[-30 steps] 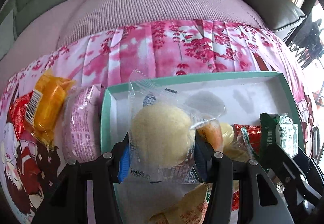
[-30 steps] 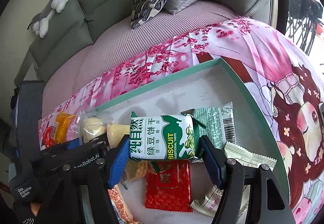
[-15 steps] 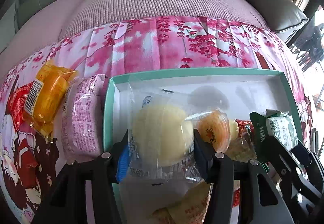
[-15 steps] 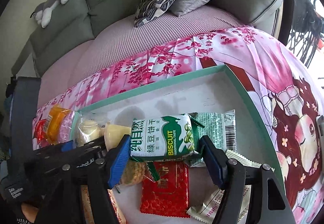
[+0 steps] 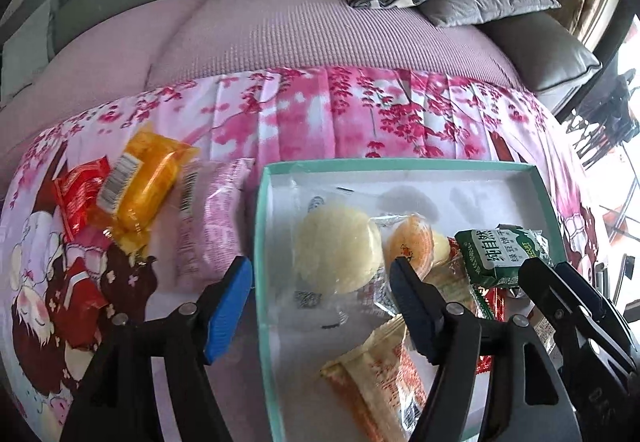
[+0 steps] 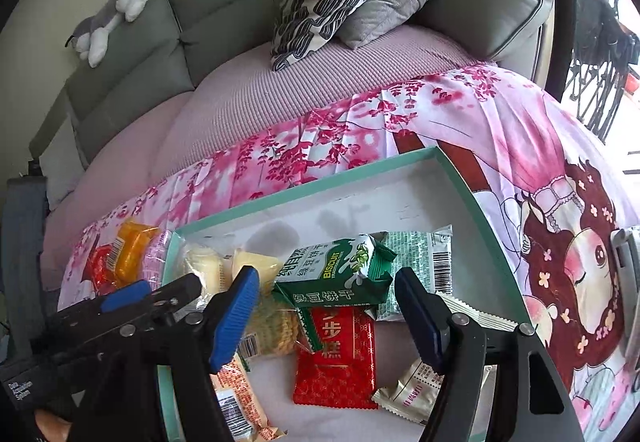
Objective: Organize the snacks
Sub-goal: 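Withdraw both grippers from the tray back toward the snack pile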
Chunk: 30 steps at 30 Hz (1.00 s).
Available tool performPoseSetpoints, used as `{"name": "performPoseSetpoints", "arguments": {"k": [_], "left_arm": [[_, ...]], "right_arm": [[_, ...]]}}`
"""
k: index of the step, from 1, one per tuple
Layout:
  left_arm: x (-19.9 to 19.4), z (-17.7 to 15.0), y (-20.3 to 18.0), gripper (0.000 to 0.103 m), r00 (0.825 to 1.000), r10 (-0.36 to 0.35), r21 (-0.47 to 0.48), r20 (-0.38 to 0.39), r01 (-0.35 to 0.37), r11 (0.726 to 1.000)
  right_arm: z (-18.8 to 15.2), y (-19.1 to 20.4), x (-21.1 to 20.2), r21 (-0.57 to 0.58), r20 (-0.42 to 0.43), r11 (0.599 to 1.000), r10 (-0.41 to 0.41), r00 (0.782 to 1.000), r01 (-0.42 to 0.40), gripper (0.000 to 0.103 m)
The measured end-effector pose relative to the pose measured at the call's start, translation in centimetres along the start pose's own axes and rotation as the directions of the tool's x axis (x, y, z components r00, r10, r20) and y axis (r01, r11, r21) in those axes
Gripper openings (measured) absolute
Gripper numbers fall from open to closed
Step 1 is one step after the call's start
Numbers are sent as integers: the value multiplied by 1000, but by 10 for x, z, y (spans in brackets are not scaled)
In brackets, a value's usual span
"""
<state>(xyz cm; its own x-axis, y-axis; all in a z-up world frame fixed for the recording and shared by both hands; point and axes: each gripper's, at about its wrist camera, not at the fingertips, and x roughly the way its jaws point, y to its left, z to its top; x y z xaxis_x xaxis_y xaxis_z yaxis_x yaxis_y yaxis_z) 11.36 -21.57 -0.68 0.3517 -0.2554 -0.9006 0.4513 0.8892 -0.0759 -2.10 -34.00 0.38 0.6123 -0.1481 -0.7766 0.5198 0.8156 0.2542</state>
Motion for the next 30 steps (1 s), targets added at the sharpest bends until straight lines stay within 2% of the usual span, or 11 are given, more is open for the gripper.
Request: {"name": "performPoseSetpoints", "arguments": {"k": [2,4,7,8,10,12,14,16,20,30], "left_arm": [[-5,-3,5,75,999,28,-13,16,-28,1000],[-9,-6,10,76,998,60,-26,33,-59,998],[-12,-12,18,90,995,88,-53,52,-85,995],[-13,-13,21,90,994,93,-63,56,-90,994],[-11,-16,29,90,993,109,-90,54,-103,991],[-12,-18,37,90,991,118,-129,58,-110,985],[-13,-20,47,97,991,123,-170,61,-111,979],[-15,-22,57,98,989,130,-202,65,-115,973],[-19,-28,72,98,987,152,-226,57,-136,965],[-36,-50,112,98,974,222,-273,42,-202,941]], "right_arm": [[0,0,1,-3,-5,1000,0,1000,0,74],[-1,0,3,-3,-12,1000,2,1000,-2,83],[-3,1,6,-9,-26,1000,10,1000,-10,88],[-4,2,8,-13,-30,1000,12,999,-12,90],[-4,2,9,-18,-28,1000,12,1000,-13,101],[-5,3,9,-25,-23,1000,8,1000,-8,101],[-5,4,9,-27,-21,1000,5,1000,-5,101],[-5,4,11,-27,-22,1000,7,1000,-7,102],[-5,5,11,-30,-15,1000,6,1000,-6,103],[-9,24,13,-58,-28,996,62,998,-64,103]]}}
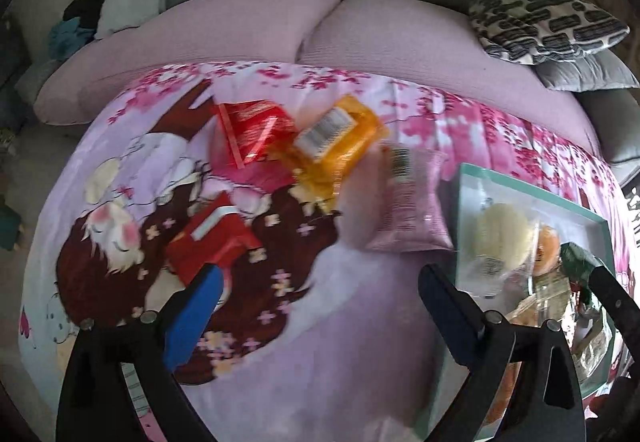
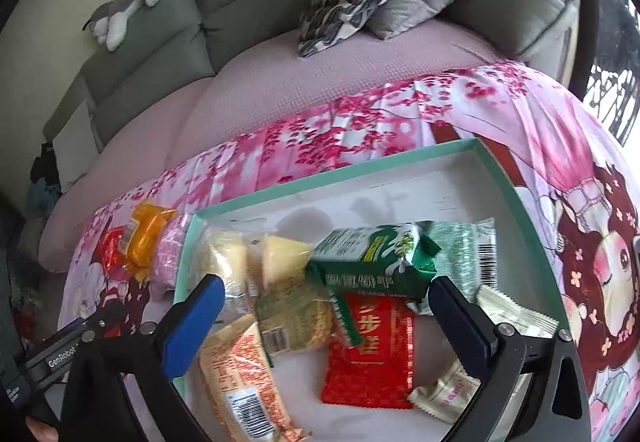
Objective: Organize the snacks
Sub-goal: 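Withdraw both grippers from the tray back toward the snack pile, then move the left gripper over the red box while the right approaches the pink pastry pack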
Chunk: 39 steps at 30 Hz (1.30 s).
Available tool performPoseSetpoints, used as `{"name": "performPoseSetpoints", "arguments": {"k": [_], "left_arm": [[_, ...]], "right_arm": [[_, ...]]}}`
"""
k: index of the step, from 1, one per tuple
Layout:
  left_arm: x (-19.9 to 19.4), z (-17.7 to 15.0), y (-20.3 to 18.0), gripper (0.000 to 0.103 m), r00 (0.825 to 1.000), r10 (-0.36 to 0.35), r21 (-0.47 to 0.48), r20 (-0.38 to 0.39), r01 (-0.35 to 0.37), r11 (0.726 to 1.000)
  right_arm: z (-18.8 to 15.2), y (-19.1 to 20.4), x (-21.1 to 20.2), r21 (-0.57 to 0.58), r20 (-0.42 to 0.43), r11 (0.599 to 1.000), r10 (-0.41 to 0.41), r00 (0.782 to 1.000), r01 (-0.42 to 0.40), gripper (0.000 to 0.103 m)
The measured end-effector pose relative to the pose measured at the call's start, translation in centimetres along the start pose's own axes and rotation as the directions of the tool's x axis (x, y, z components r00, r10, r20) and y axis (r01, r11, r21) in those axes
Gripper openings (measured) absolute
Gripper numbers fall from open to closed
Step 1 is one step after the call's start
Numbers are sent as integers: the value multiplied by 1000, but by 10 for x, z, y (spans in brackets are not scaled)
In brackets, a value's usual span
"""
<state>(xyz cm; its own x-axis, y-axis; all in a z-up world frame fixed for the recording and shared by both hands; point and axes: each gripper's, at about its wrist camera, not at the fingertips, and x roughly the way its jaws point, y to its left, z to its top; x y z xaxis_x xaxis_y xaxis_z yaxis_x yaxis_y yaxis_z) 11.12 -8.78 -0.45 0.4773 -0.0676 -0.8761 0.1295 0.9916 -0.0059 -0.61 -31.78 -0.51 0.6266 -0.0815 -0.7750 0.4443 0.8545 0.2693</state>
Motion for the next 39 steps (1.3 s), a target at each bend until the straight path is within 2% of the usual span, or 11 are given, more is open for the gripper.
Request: {"name": "performPoseSetpoints", "arguments": {"k": [4,11,16,21,25,34,39], "left_arm": [[-3,2,18,98,1000,25,-37,13,-25,999],[-1,4,43,98,999,31,-93,16,-30,995],[2,4,62,98,999,39,-135,2,-38,990],[1,6,86,98,997,75,-174,6,-73,982],[2,5,102,98,996,85,-197,-4,-84,977],[9,7,124,98,998,58,-220,-27,-62,973],[20,7,130,98,998,35,-212,-59,-47,976]], "right_arm": [[-2,18,0,-26,4,997,66,998,-66,103],[-9,61,3,-123,-5,983,135,991,-135,103],[-15,76,7,-132,-17,980,147,989,-148,103],[-21,93,4,-164,-17,972,165,986,-165,103],[-28,108,8,-192,-42,960,198,979,-202,103],[-47,145,21,-279,-100,929,224,969,-243,103],[-56,155,31,-308,-125,924,196,973,-226,101]]}}
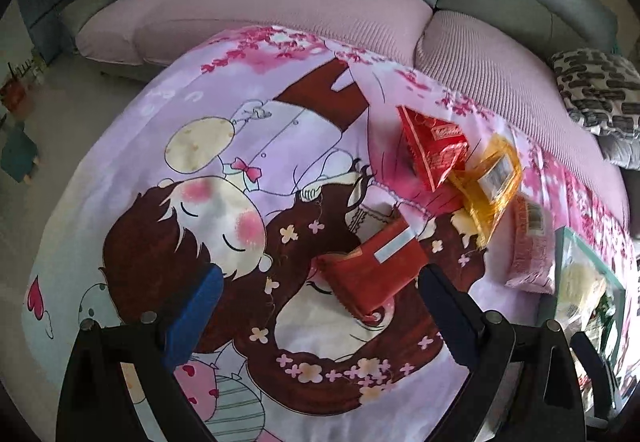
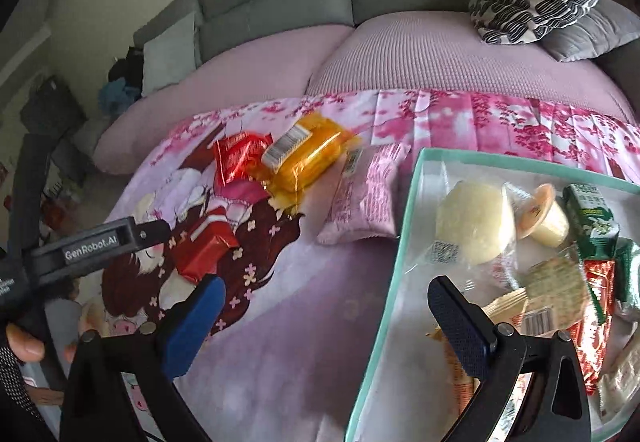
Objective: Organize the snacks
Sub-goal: 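Move the left gripper over the red box while the right approaches the pink pastry pack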
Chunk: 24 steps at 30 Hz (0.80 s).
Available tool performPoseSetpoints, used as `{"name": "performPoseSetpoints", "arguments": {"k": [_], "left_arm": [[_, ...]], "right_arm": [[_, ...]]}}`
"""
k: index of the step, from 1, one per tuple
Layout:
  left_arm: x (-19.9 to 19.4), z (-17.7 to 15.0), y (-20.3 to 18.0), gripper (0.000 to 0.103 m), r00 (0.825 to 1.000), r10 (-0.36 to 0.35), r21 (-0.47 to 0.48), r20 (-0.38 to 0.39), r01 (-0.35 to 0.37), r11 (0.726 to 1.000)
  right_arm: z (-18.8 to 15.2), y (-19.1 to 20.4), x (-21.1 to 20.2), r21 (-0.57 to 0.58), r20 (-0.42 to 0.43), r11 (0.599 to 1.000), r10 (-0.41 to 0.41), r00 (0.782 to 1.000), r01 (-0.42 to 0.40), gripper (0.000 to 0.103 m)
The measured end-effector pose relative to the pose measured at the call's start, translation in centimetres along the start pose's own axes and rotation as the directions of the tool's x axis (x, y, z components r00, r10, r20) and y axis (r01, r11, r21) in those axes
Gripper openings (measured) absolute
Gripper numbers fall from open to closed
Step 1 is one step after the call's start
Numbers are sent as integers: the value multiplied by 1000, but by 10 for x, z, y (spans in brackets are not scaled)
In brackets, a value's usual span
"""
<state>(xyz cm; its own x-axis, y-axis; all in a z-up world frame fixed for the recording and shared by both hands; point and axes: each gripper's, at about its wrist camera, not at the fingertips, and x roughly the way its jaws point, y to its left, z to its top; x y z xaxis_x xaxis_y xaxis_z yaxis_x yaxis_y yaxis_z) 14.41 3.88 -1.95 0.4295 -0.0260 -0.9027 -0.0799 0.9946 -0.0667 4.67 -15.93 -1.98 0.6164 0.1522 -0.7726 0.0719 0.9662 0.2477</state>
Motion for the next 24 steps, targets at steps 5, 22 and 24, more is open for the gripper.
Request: {"name": "performPoseSetpoints", "arguments": {"k": [5,22,24], "left_arm": [[11,-1,-5,98,1000,-11,48,-23,12,999],[37,-1,-27,86,996,-70,193,-57,79,978],[41,-2,-29,82,995,-65,203,-70,78,976]], "right_arm": [[-1,1,5,6,-11,1000,-4,1000,4,95],[35,5,27,-22,-17,996,-89,996,89,60],[45,6,37,-37,-30,994,-102,994,101,60]]}}
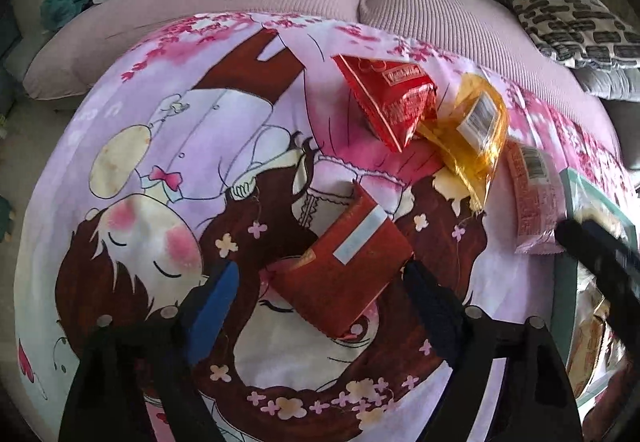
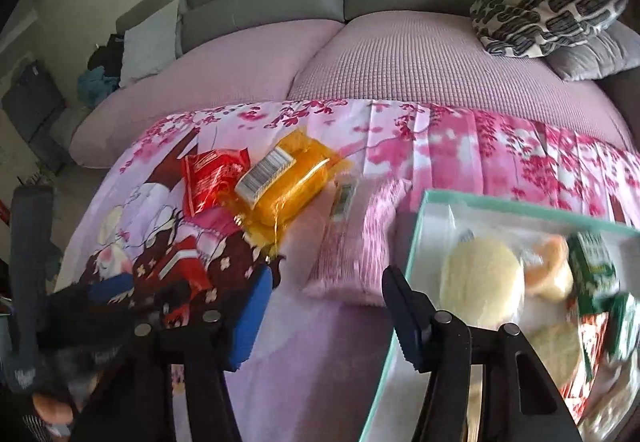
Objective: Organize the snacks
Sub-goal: 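Move the left gripper over the red box while the right approaches the pink pastry pack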
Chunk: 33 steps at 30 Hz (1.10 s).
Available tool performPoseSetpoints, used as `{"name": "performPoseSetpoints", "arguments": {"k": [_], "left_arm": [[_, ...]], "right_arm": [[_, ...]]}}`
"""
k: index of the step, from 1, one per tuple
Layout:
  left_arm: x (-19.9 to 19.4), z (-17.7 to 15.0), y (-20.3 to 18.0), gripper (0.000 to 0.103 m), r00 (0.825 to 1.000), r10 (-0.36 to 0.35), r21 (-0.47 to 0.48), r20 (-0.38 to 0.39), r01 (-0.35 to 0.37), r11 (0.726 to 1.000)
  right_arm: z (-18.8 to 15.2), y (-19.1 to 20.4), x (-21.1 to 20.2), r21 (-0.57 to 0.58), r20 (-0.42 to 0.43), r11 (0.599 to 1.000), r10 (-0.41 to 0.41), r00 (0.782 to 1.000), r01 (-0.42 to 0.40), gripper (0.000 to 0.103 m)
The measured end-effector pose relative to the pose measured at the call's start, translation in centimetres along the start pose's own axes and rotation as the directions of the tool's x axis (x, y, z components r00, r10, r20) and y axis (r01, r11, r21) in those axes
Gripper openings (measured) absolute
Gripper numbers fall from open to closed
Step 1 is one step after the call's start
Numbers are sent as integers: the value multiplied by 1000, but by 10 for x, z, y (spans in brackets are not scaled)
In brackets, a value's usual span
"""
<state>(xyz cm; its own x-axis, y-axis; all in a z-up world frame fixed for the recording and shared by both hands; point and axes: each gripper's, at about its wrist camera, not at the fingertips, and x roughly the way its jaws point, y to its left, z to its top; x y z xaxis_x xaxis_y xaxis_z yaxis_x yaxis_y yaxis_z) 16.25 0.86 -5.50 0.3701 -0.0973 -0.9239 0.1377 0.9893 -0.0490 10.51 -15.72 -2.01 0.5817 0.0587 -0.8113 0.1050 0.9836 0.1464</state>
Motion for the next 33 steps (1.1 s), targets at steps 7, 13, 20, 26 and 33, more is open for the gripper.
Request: {"name": "performPoseSetpoints", "arguments": {"k": [7,13,20,26,33], "left_arm": [[6,0,-3,78,1000,-14,12,-11,14,1000],[11,1,-6,73,1000,-12,25,-23,12,1000],[12,1,-7,71,1000,-10,29,-21,10,1000],[12,2,-2,68,1000,-17,6,-20,17,1000],[11,1,1,66,999,-26,-11,-20,26,1000]], "right_arm": [[22,3,24,-37,-57,998,-48,997,46,52],[27,8,39,-64,-102,995,-81,992,74,50],[30,8,52,-74,-133,994,-86,987,76,50],[28,1,61,-47,-161,997,-70,984,63,50],[34,0,71,-51,-182,996,-86,980,78,50]]}}
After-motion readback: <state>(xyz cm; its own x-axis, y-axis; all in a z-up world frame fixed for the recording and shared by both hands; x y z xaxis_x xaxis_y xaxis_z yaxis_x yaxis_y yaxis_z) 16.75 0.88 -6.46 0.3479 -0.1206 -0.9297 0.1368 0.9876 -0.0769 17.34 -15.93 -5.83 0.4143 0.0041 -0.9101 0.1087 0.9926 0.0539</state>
